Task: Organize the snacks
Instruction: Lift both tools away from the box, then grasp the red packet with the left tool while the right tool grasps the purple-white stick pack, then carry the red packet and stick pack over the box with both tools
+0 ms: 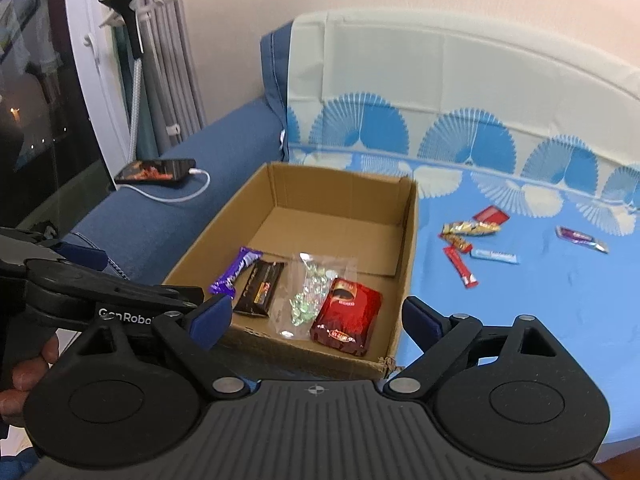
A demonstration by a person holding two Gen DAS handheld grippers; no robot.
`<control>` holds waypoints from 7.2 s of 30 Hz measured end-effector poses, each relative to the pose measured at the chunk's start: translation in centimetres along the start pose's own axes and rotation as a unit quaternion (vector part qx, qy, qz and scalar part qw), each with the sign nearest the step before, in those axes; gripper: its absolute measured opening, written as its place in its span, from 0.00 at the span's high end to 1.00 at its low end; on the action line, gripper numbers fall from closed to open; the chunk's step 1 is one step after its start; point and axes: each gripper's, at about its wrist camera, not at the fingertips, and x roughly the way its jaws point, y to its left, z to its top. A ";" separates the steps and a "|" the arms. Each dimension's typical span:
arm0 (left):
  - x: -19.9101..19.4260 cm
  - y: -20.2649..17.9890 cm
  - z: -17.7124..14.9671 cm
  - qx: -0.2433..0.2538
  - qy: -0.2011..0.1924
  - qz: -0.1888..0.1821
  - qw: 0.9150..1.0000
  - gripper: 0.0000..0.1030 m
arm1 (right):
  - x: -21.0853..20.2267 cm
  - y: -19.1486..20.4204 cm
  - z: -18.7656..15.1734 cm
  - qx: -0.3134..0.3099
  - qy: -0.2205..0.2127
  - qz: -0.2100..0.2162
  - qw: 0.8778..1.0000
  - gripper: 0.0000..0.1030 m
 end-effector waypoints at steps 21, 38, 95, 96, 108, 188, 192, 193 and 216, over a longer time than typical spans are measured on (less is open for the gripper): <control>-4.8 0.2 -1.1 -0.004 -0.047 0.013 0.999 0.00 | -5.1 0.5 -1.1 0.000 -0.058 -0.002 0.998 0.08; -4.8 -0.1 -0.9 0.004 -0.049 0.019 0.999 0.00 | -5.3 0.6 -1.1 -0.002 -0.060 0.002 0.998 0.07; 36.1 -31.6 27.0 0.133 0.131 -0.180 0.966 0.00 | 18.3 -46.7 2.5 0.426 -0.036 -0.257 0.867 0.03; 37.8 -32.2 27.3 0.131 0.136 -0.180 0.965 0.00 | 20.0 -47.8 2.6 0.429 -0.031 -0.264 0.863 0.03; 49.5 -37.8 27.4 0.202 0.174 -0.162 0.950 0.00 | 35.9 -56.4 2.0 0.420 0.030 -0.363 0.831 0.00; -1.4 -0.3 -1.0 -0.014 0.040 -0.077 0.996 0.55 | -3.4 -5.1 -2.6 0.130 0.024 -0.014 0.991 0.79; -1.2 -0.2 -1.0 -0.016 0.040 -0.078 0.996 0.55 | -3.3 -5.0 -2.4 0.127 0.026 -0.015 0.991 0.79; -1.2 -0.2 -1.0 -0.017 0.040 -0.078 0.996 0.55 | -3.3 -5.0 -2.4 0.126 0.026 -0.015 0.992 0.79; 0.2 0.7 0.5 -0.036 0.050 -0.077 0.995 0.55 | -1.6 -5.0 -1.6 0.114 0.040 -0.022 0.992 0.79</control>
